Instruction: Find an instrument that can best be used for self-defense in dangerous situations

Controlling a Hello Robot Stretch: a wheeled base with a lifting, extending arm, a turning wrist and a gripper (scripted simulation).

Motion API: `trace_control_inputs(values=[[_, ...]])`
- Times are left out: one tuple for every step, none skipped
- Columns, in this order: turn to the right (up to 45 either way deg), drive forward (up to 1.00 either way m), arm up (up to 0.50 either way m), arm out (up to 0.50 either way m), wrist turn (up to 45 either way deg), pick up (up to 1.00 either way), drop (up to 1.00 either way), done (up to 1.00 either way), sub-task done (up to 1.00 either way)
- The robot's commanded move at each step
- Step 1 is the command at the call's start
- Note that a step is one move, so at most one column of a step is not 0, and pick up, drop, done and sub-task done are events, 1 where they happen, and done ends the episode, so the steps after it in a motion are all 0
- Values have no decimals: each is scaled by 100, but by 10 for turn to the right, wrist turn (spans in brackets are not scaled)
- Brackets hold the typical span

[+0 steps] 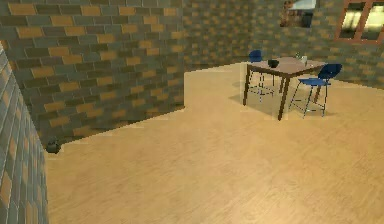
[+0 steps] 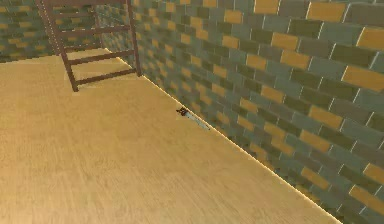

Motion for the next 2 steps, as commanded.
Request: trace_control_inputs(values=[[0,60,0,0,0,0,0,0,0],[-330,0,0,0,0,0,0,0,0]])
